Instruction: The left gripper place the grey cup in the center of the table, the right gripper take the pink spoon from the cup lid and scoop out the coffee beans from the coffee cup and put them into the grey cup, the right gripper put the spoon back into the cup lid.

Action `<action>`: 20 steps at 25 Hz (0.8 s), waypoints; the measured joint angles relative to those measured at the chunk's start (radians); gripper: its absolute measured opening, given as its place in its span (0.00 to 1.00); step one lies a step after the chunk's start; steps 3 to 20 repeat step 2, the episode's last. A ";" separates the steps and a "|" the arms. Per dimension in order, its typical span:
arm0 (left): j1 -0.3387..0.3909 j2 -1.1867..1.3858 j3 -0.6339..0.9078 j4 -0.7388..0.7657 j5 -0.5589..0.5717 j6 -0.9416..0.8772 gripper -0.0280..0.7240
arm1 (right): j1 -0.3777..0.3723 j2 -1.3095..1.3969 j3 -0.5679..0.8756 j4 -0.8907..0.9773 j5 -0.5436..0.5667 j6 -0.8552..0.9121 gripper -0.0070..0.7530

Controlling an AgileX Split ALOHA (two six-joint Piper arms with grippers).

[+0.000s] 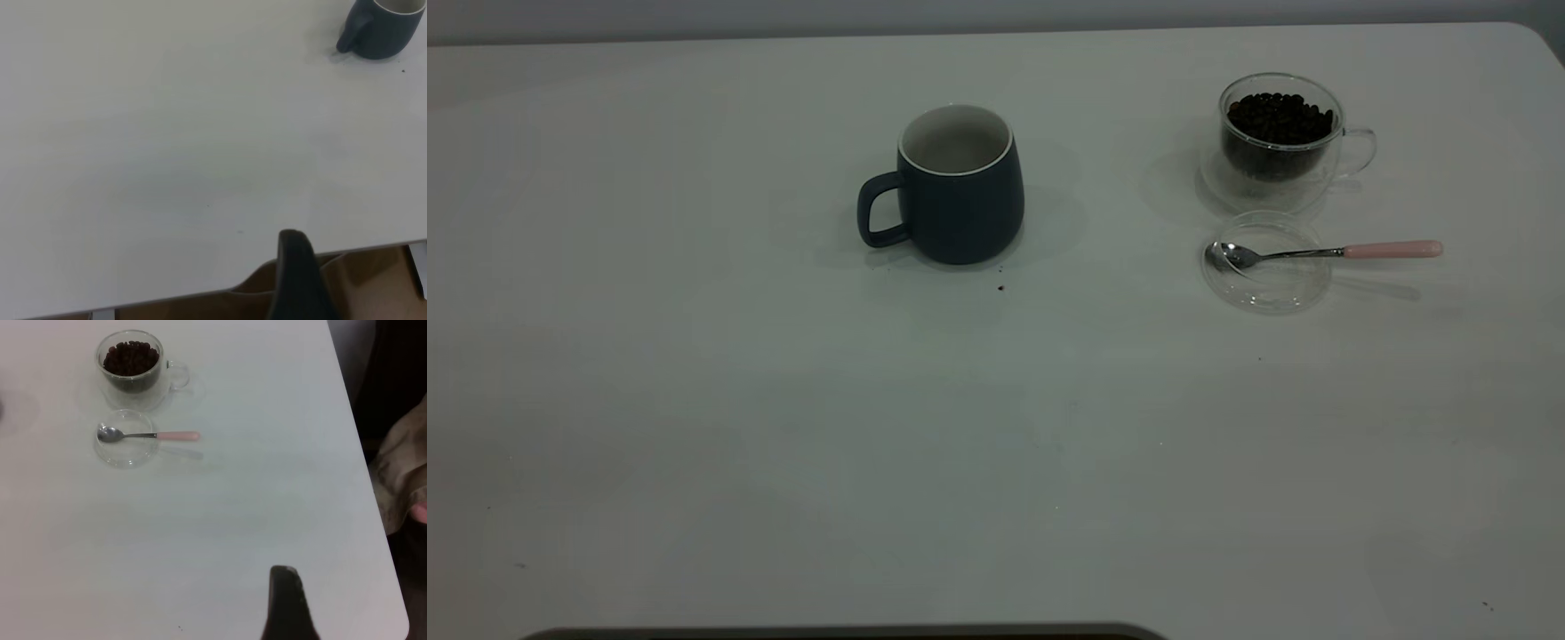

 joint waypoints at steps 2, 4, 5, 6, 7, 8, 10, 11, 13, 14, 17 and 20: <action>0.000 0.000 0.000 0.000 0.000 0.000 0.72 | 0.000 0.000 0.000 0.000 0.000 0.000 0.72; 0.000 0.000 0.000 0.000 0.000 0.000 0.72 | 0.000 0.000 0.000 0.000 0.000 0.000 0.72; 0.000 0.000 0.000 0.000 0.000 0.000 0.72 | 0.000 0.000 0.000 0.000 0.000 0.000 0.72; 0.000 0.000 0.000 0.000 0.000 0.000 0.72 | 0.000 0.000 0.000 0.000 0.000 0.000 0.72; 0.000 0.000 0.000 0.000 0.000 0.000 0.72 | 0.000 0.000 0.000 0.000 0.000 0.000 0.72; 0.000 0.000 0.000 0.000 0.000 0.000 0.72 | 0.000 0.000 0.000 0.000 0.000 0.000 0.72; 0.000 0.000 0.000 0.000 0.000 0.000 0.72 | 0.000 0.000 0.000 0.000 0.000 0.000 0.72; 0.000 0.000 0.000 0.000 0.000 0.000 0.72 | 0.000 0.000 0.000 0.000 0.000 0.000 0.72; 0.000 0.000 0.000 0.000 0.000 0.000 0.72 | 0.000 0.000 0.000 0.000 0.000 0.000 0.72; 0.000 0.000 0.000 0.000 0.000 0.000 0.72 | 0.000 0.000 0.000 0.000 0.000 0.000 0.72; 0.000 0.000 0.000 0.000 0.000 0.000 0.72 | 0.000 0.000 0.000 0.000 0.000 0.000 0.72; 0.000 0.000 0.000 0.000 0.000 0.000 0.72 | 0.000 0.000 0.000 0.000 0.000 0.000 0.72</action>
